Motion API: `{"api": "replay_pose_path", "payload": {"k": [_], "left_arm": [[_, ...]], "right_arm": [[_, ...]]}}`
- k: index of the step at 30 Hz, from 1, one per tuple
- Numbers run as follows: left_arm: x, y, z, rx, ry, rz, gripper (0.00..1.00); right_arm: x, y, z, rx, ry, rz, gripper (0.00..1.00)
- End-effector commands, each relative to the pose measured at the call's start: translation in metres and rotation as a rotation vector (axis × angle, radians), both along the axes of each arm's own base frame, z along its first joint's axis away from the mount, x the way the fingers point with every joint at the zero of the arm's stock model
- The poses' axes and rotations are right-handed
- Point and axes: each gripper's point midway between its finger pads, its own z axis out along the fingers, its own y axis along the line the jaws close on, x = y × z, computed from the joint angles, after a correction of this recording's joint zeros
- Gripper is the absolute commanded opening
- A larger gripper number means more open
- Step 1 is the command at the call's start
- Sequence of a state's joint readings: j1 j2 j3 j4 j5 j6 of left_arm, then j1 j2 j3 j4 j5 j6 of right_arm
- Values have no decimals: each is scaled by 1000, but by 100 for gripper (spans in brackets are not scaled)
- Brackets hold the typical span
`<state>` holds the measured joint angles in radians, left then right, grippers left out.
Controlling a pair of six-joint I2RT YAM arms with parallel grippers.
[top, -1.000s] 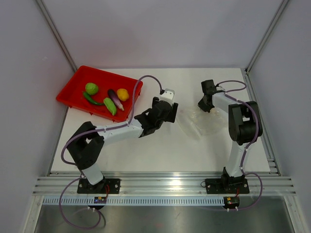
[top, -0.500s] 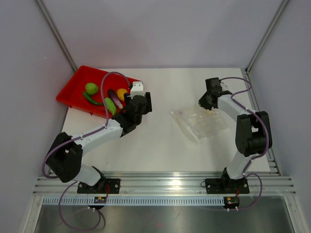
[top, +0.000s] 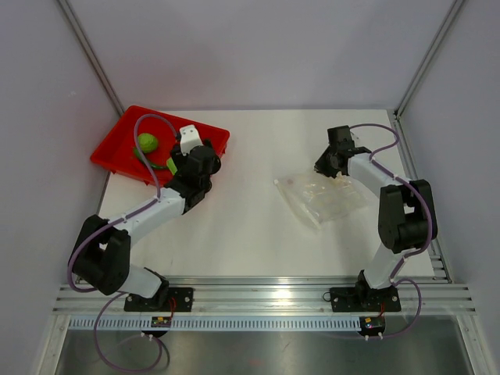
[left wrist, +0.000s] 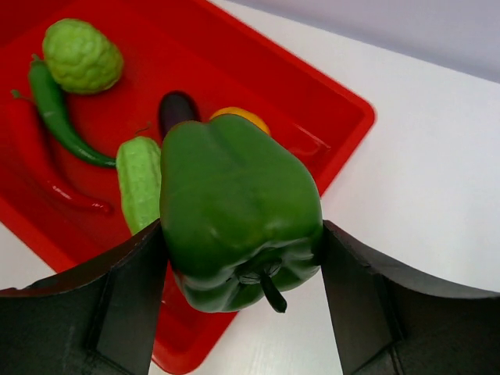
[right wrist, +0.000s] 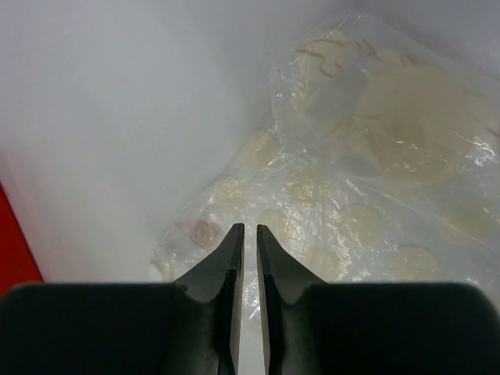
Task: Open the zip-top bag and remove the fake food
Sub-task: Place the fake vegetable in the bin.
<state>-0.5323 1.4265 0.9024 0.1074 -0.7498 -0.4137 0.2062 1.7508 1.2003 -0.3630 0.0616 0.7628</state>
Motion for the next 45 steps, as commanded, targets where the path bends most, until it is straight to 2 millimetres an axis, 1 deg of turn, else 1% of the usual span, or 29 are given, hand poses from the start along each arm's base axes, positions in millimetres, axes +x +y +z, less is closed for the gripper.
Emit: {"api": "replay_pose_path", "payload": {"k": [1,2,5,9,15,16,17,20,21,22,24,27,29,30,32,33,35,36,37,38,39,40,41,42,43,45], "left_arm": [[3,26,-4,-58,-44,114,47],[5,28,-10,-55,-31,120,47],[11,35,-21,-60,-5,144,47],[15,47,-47,-68,52,180,46],[17,66,-67,-84,83,245,48],[18,65,-72,-92,95,240,48],[19,65,-74,-98,101,240,51],[19,66,-74,-103,107,247,66],[19,66,-73,-109,105,249,76],[17,65,-75,-119,104,245,79],[18,63,-69,-131,87,233,81],[15,59,-62,-140,69,221,83],[9,61,-53,-103,47,243,83],[5,57,-38,-82,4,249,84],[-1,51,-28,-50,-13,235,84],[-4,42,-16,-57,-41,214,84],[-9,32,-7,-65,-61,183,85],[-13,19,-2,-69,-75,150,85],[-15,14,7,-62,-89,128,85],[-17,8,10,-59,-94,106,85],[-19,-8,14,-61,-100,42,84],[-20,-16,19,-68,-110,9,84],[-22,-24,20,-71,-115,-23,84],[-24,-39,22,-79,-121,-80,84],[-25,-47,21,-83,-118,-110,83],[-29,-70,21,-89,-111,-205,82]], "right_arm": [[5,9,25,25,-79,38,18],[4,9,27,32,-83,41,18],[4,11,28,39,-89,48,18],[4,12,29,44,-93,50,18],[4,13,27,46,-87,54,18],[4,13,27,46,-89,56,18],[4,13,27,47,-87,57,18],[3,14,28,50,-90,60,18],[5,14,29,51,-96,60,18],[4,14,29,53,-97,59,19],[4,15,29,53,-100,60,20],[4,13,29,49,-98,60,20],[4,13,32,45,-106,69,21],[4,14,34,44,-109,72,22],[3,18,36,57,-110,98,23],[1,17,35,56,-102,98,23],[1,16,38,46,-107,100,25],[1,15,39,44,-108,96,25],[1,14,41,41,-111,91,26],[0,14,40,40,-110,91,27],[-1,14,41,41,-113,91,28],[-1,13,44,40,-116,91,28],[0,8,44,19,-118,75,29],[-1,6,44,14,-113,74,29],[0,1,45,6,-115,62,30],[-1,-4,47,3,-115,46,30]]}}
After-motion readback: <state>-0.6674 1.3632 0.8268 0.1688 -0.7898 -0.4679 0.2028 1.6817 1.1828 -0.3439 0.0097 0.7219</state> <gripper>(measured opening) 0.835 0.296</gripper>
